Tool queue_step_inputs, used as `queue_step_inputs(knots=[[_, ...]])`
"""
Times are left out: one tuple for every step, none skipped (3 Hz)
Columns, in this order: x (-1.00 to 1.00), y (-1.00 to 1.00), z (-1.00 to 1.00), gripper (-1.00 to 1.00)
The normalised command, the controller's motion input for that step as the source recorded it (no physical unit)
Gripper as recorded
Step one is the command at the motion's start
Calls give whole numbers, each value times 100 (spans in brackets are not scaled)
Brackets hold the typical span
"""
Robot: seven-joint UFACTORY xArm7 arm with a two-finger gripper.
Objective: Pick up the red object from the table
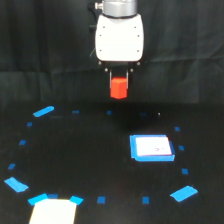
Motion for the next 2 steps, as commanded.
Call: queue_step_inputs(knots=[[9,0,-49,-100],[-47,-44,18,-100]])
